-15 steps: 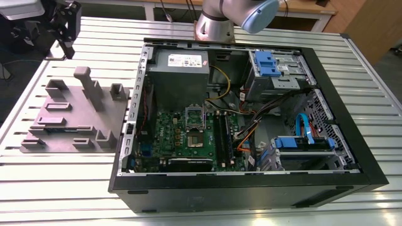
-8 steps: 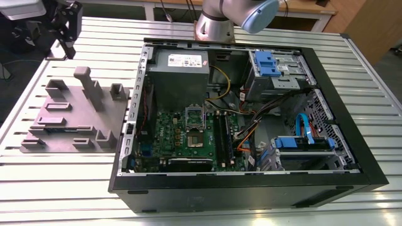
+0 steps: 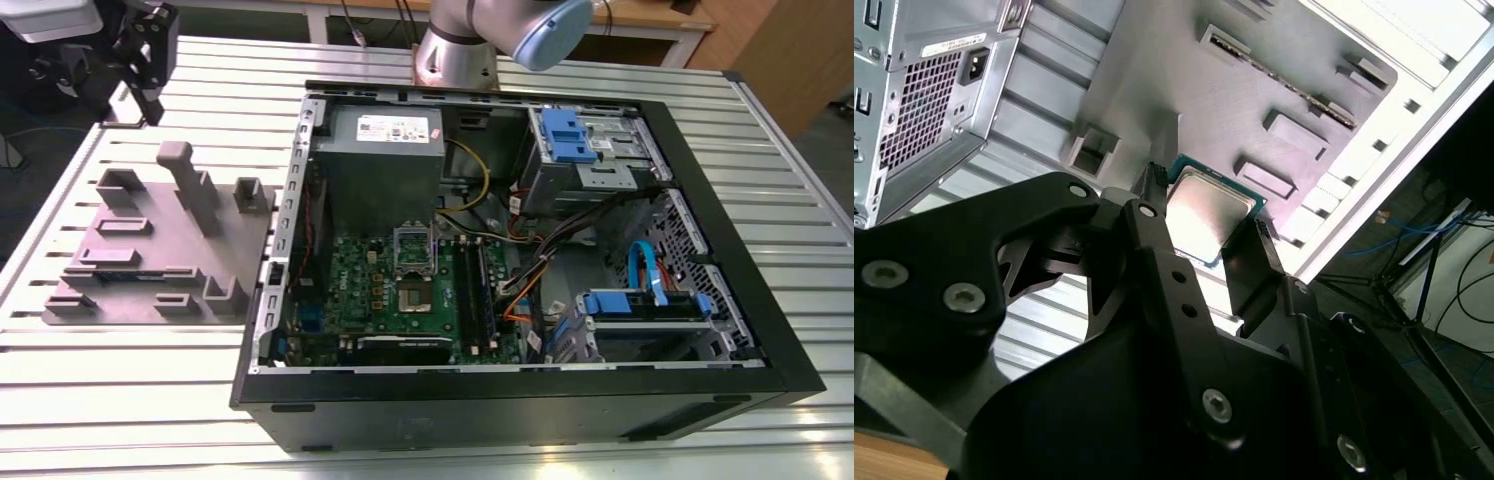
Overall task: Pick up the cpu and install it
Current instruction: 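Pick up the cpu and move it towards the insertion slot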
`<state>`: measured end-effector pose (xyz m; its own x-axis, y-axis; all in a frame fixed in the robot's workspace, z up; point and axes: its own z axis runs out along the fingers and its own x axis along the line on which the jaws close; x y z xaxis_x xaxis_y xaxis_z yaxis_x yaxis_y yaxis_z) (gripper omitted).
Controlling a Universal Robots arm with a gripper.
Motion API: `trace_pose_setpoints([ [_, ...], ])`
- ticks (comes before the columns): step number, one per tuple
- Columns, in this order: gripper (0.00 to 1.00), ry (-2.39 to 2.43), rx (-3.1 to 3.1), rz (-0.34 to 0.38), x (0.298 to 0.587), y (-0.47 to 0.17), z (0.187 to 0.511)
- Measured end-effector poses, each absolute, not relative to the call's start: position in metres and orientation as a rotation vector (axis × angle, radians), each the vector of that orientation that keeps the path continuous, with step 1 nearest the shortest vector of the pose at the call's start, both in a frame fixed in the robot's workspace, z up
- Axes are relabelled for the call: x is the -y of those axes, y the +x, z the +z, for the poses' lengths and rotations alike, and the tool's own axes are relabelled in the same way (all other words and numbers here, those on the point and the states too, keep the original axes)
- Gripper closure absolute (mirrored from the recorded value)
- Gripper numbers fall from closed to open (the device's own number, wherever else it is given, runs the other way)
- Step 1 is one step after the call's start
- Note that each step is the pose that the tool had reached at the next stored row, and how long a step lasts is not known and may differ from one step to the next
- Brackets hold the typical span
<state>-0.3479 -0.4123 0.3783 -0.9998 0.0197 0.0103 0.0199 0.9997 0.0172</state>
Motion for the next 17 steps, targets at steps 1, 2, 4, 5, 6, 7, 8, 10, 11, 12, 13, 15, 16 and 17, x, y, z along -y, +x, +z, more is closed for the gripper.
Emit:
trace_pose_setpoints([
  [1,0.53,-0.031,3.131,-0.027,0.4123,-0.3476,0.3783],
  [2,0.53,-0.031,3.131,-0.027,0.4123,-0.3473,0.3783],
  [4,0.53,-0.031,3.131,-0.027,0.4123,-0.3467,0.3783],
  [5,0.53,-0.031,3.131,-0.027,0.4123,-0.3464,0.3783],
  [6,0.53,-0.031,3.131,-0.027,0.4123,-0.3462,0.3783],
  [7,0.53,-0.031,3.131,-0.027,0.4124,-0.3460,0.3783],
  [8,0.53,-0.031,3.131,-0.027,0.4123,-0.3457,0.3783],
  [10,0.53,-0.031,3.131,-0.027,0.4123,-0.3453,0.3783],
  [11,0.53,-0.031,3.131,-0.027,0.4123,-0.3451,0.3783],
  [12,0.53,-0.031,3.131,-0.027,0.4123,-0.3449,0.3783],
  [13,0.53,-0.031,3.131,-0.027,0.4123,-0.3446,0.3783],
  [15,0.53,-0.031,3.131,-0.027,0.4123,-0.3440,0.3783],
  [16,0.53,-0.031,3.131,-0.027,0.4123,-0.3437,0.3783],
  [17,0.53,-0.031,3.131,-0.027,0.4123,-0.3433,0.3783],
])
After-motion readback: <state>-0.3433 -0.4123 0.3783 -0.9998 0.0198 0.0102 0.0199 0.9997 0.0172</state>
